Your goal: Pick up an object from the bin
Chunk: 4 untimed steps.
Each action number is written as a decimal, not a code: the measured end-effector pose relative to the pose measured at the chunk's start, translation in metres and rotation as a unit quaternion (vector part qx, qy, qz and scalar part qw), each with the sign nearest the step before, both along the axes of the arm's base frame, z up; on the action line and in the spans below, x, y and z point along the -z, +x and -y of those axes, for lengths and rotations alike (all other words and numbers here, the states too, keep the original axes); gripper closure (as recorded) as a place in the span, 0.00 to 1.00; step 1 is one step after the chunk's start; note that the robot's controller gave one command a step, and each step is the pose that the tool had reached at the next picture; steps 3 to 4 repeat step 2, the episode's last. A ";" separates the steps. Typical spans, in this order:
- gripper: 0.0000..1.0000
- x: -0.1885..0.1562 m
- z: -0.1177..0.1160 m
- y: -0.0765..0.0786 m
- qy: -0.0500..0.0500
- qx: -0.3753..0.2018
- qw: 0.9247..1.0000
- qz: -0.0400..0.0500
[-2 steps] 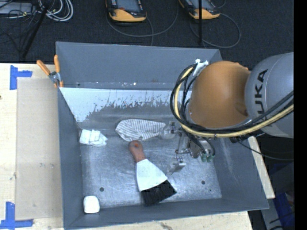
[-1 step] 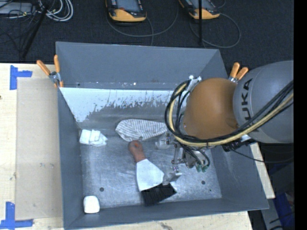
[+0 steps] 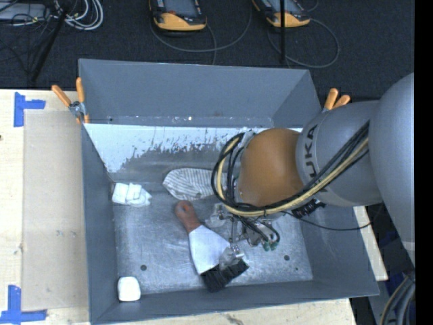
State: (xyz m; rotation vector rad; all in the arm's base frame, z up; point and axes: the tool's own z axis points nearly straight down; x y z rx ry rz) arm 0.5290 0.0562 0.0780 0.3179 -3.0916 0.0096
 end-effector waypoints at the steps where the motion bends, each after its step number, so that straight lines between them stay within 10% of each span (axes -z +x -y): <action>1: 1.00 0.000 0.000 0.000 0.000 0.001 1.000 0.001; 2: 1.00 -0.154 -0.014 0.018 0.005 0.011 1.000 0.017; 4: 1.00 -0.154 -0.014 0.018 0.005 0.011 1.000 0.017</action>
Offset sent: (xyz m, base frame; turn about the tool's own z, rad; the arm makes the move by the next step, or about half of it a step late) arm 0.0173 0.0146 0.1540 0.0225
